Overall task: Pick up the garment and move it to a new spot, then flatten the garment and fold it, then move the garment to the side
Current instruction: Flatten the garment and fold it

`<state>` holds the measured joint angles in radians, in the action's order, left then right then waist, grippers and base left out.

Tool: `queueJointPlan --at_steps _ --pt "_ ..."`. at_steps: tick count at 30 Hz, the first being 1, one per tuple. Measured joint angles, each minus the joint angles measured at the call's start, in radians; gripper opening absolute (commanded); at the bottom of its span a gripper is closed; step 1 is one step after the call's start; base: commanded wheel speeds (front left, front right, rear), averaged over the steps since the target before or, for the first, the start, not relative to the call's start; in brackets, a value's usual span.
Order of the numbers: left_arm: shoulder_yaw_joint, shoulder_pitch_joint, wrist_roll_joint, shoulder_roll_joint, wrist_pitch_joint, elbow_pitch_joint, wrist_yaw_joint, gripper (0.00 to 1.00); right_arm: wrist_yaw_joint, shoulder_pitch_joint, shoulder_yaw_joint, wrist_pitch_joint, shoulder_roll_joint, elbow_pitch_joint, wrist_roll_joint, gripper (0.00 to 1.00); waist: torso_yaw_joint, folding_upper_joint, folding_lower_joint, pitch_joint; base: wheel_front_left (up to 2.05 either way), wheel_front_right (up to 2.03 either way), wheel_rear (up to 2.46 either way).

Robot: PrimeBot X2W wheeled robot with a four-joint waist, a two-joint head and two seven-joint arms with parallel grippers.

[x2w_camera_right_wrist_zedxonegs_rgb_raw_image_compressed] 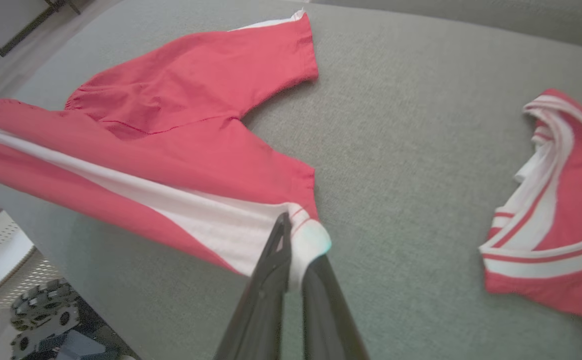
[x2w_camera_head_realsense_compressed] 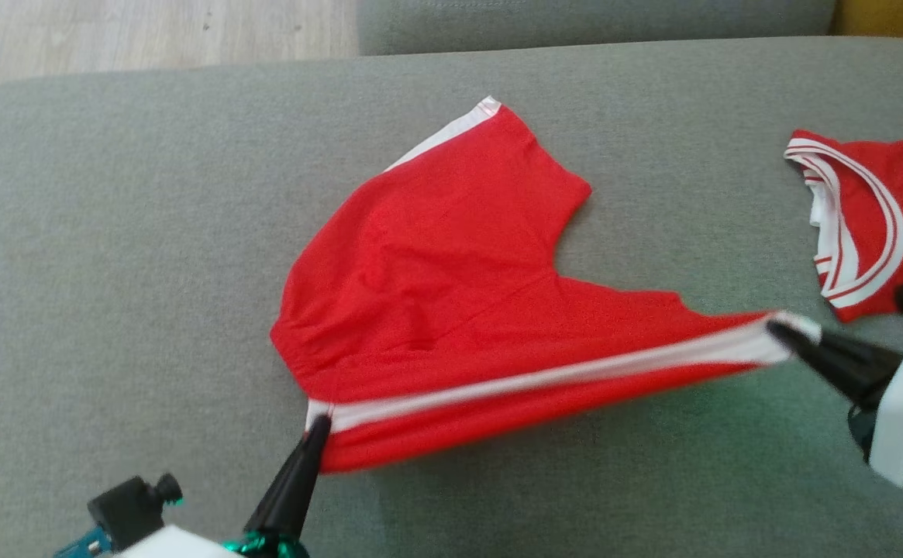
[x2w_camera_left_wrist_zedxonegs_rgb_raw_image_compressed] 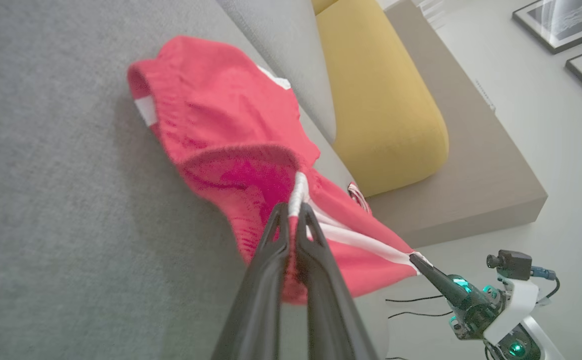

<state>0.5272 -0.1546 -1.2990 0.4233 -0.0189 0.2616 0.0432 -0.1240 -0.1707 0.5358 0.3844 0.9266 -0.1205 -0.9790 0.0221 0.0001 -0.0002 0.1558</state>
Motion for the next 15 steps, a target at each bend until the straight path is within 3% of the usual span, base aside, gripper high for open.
queueJointPlan --at_steps 3,6,10,15 --pt "-0.003 0.017 0.013 -0.022 0.031 0.023 -0.007 0.0 0.0 0.039 -0.13 0.061 -0.054 -0.064 0.115 0.0 0.013 0.0 0.0001 0.009 0.0 0.0 0.0" --pt "-0.007 0.072 0.04 -0.066 0.069 -0.014 -0.007 0.0 0.0 0.02 -0.173 0.114 -0.151 -0.123 0.2 0.0 0.027 0.0 0.0001 0.026 0.0 0.0 0.0" --pt "-0.011 0.2 0.06 -0.143 0.11 -0.111 0.002 0.0 0.0 -0.118 -0.131 0.133 -0.248 -0.111 0.266 0.0 0.049 0.0 0.0003 0.058 0.0 0.0 0.0" --pt "-0.03 0.341 0.098 -0.233 0.181 -0.251 0.005 0.0 0.0 -0.374 -0.03 0.06 -0.327 0.032 0.301 0.0 0.079 -0.0001 0.0004 0.109 0.0 0.0 0.0"
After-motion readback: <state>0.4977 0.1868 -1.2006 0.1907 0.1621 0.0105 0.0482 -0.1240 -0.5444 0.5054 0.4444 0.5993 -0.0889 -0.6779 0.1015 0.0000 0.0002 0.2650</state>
